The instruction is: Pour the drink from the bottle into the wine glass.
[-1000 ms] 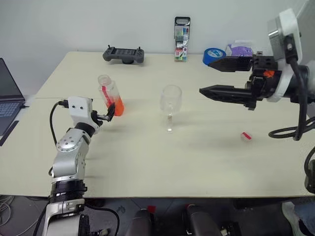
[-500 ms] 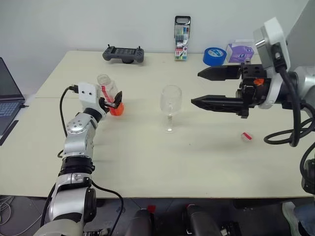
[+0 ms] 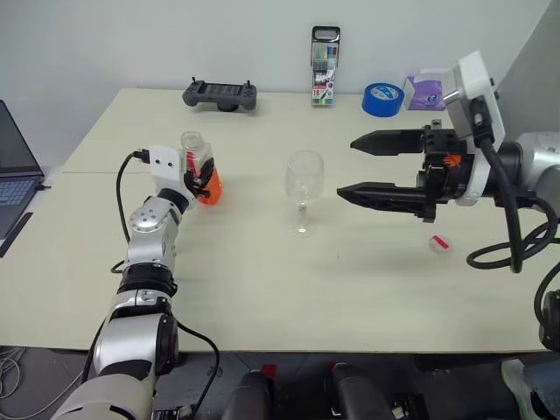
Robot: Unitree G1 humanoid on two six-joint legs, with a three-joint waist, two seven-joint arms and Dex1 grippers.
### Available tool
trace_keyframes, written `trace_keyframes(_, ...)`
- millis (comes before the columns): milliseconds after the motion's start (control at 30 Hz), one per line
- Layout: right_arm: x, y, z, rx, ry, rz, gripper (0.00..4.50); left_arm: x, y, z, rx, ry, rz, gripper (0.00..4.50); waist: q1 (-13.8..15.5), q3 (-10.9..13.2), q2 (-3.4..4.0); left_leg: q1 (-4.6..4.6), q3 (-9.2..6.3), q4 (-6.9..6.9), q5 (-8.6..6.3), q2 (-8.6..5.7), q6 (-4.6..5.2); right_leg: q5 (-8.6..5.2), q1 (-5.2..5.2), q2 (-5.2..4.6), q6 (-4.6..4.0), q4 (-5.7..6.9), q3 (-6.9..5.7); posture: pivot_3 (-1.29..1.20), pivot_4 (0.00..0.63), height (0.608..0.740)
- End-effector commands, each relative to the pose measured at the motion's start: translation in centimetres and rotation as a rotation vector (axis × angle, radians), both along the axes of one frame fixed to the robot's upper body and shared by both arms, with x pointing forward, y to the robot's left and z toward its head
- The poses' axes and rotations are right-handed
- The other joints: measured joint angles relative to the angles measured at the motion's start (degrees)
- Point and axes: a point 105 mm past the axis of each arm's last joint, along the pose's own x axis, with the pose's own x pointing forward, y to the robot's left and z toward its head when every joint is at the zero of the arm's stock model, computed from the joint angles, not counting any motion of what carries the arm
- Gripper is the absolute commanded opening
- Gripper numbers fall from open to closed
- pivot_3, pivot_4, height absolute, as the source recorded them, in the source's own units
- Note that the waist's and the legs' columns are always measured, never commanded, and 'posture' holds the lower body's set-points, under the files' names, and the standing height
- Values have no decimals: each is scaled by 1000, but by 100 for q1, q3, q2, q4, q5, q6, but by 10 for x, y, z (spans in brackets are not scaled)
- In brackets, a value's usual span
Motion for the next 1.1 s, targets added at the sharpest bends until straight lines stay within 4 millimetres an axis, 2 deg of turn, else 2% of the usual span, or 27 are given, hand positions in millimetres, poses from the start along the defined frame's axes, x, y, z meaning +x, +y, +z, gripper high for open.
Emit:
trace_keyframes(33, -2, -7, 12, 44, -62, -43, 4500, 1, 1, 24, 27, -83, -10, 1792, 0, 0, 0, -4, 1, 2, 0, 0, 0, 0, -5, 0, 0, 4, 0, 0, 150, 740)
trace_keyframes(100, 2, -24, 0, 96, -102, -144, 4500, -1, -25, 57, 130, -174, -136, 1792, 4, -3, -13, -6, -2, 1, 1, 1, 1, 0, -6, 1, 0, 5, 0, 0, 150, 740)
trace_keyframes(167, -9, -31, -19, 154, -85, -168, 4500, -6, -62, 78, 301, -245, -271, 1790, 106, -10, -43, -24, -8, 4, 1, 3, 0, 0, -5, 3, 0, -1, -17, 0, 150, 740)
trace_keyframes(233, -21, -25, -40, 156, -26, -147, 4500, -8, -81, 86, 347, -287, -314, 1789, 165, -2, -29, -33, -11, 4, 1, 2, -1, -1, -7, 4, 1, -8, -48, 0, 150, 740)
trace_keyframes(333, -24, -16, -62, 105, -17, -177, 4500, -12, -98, 88, 451, -336, -352, 1789, 156, -2, -27, -31, -5, 6, 2, -9, -1, -2, -11, -4, 3, -4, -31, 0, 150, 740)
trace_keyframes(500, -18, -9, -78, 107, -34, -256, 4500, -15, -110, 91, 542, -399, -366, 1789, 29, -2, -26, 4, 21, 5, 2, -7, 2, -3, -2, 5, 6, 7, 15, 0, 150, 740)
trace_keyframes(700, 8, -20, -79, 181, -93, -417, 4500, -15, -114, 100, 713, -495, -340, 1788, -17, -2, -26, 4, 18, 4, 5, 2, 6, -2, -4, 41, 6, 14, 10, 0, 150, 740)
trace_keyframes(833, 19, -28, -82, 185, -140, -494, 4500, -13, -113, 103, 789, -531, -322, 1788, -14, -2, -26, -1, 17, 4, 5, -1, 6, -1, -7, 37, 7, 13, 8, 0, 150, 740)
trace_keyframes(1100, 20, -33, -97, 198, -164, -545, 4500, -18, -123, 104, 969, -624, -353, 1788, -12, -2, -26, -4, 18, 5, 5, -5, 6, -1, -7, 33, 8, 11, 8, 0, 150, 740)
